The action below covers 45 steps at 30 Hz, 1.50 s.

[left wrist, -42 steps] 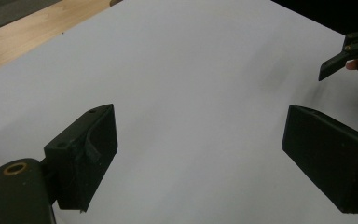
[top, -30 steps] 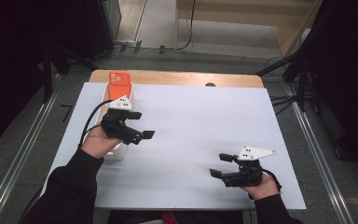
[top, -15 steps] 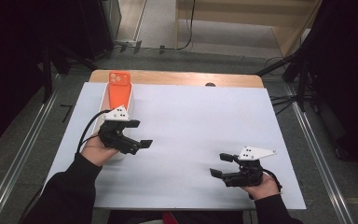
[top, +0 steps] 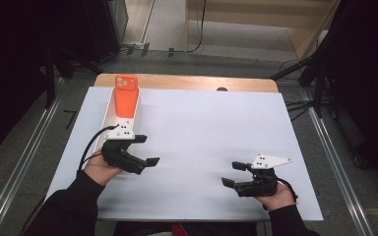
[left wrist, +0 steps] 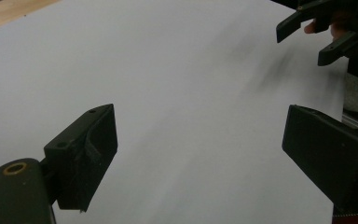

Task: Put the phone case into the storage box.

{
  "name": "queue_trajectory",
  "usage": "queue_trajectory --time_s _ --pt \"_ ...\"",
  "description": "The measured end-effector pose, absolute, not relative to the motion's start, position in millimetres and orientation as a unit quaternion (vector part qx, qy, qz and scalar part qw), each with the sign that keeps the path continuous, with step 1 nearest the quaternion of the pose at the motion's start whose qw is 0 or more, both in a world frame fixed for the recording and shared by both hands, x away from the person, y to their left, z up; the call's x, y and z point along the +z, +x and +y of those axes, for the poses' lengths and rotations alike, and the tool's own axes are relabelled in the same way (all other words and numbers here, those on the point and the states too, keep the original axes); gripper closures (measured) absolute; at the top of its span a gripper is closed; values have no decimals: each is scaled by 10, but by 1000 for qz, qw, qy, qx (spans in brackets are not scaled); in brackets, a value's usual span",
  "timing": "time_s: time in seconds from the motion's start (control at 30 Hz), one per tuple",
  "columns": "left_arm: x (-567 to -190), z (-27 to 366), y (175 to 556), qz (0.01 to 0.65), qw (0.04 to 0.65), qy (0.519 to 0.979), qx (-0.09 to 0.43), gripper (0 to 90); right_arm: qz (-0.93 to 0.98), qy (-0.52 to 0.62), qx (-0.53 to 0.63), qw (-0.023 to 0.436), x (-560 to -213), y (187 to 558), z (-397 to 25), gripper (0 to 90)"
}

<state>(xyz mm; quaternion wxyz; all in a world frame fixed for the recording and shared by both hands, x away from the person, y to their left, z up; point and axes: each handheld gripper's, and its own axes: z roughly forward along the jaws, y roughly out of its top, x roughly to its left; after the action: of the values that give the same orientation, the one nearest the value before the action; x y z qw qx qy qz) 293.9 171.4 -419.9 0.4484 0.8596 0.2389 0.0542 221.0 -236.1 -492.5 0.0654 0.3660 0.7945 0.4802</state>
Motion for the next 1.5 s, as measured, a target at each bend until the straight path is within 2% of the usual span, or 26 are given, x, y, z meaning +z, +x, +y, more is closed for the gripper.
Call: queue_trajectory --time_s 1.5 --pt "-4554 1881 2597 246 444 860 51 103 794 369 478 67 -4935 2218 -2369 241"
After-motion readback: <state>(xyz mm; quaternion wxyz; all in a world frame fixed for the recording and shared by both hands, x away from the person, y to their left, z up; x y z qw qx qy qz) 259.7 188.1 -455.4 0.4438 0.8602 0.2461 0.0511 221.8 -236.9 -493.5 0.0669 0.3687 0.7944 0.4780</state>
